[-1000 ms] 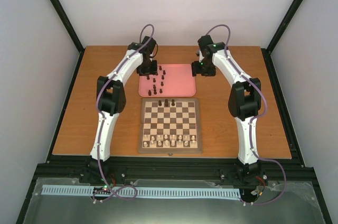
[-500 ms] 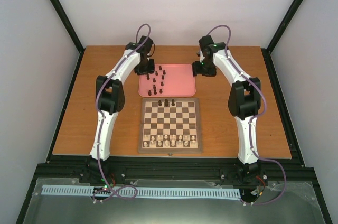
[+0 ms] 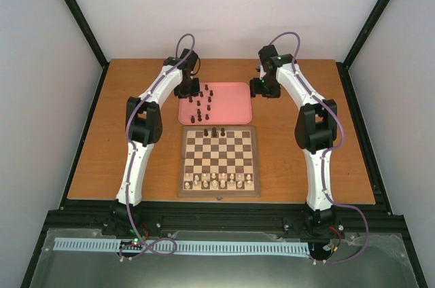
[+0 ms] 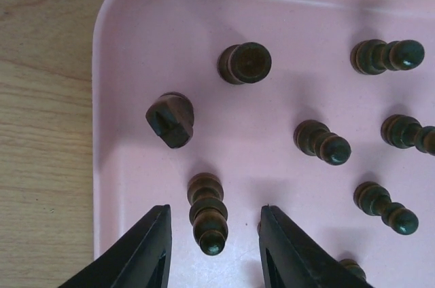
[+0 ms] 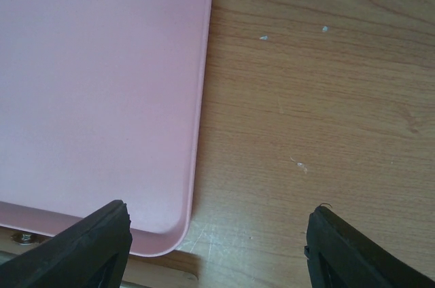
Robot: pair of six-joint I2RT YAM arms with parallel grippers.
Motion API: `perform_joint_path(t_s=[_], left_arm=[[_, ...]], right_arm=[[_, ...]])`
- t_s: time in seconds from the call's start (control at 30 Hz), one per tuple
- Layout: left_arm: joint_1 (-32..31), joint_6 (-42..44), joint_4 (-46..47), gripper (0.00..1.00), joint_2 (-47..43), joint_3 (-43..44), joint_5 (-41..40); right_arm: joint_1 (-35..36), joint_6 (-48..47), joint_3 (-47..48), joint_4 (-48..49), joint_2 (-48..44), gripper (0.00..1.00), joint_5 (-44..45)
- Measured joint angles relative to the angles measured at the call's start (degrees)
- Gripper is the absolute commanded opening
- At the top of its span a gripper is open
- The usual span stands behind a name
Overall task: Set up the chess pieces on the board
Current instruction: Pick up the chess piece from the storage box.
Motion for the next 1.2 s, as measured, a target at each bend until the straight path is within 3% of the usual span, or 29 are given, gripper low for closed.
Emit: perform_joint_path(t_s=[0.53,0.6,0.8,1.03,1.2], left_arm=[[0.17,-0.17,0.48,0.34,1.73,0.13,0.11],[0.28,-0.17,0.59,0.28,1.92,0.13,0.11],[0.52,-0.46,0.92,0.26,2.08,0.31,0.50],[0.59,-0.76,0.98,0.09,2.19,0.76,1.55],[0.59,-0.96,0.94,0.05,2.19,0.79,2.21]], right_arm=[[-0.42,0.02,0.02,0.00,0.81,0.71,-0.04],[-0.55,0.02,0.02,0.00,0.81,0.71,-0.02],[-0.72,0.00,0.02,-0.02,0.83,0.71,-0.09],[-0.87,0.00,0.02,0.00,0.83,0.71,-0.22],[-0.87,0.02,0.02,-0.02,0.83,0.71,-0.22]])
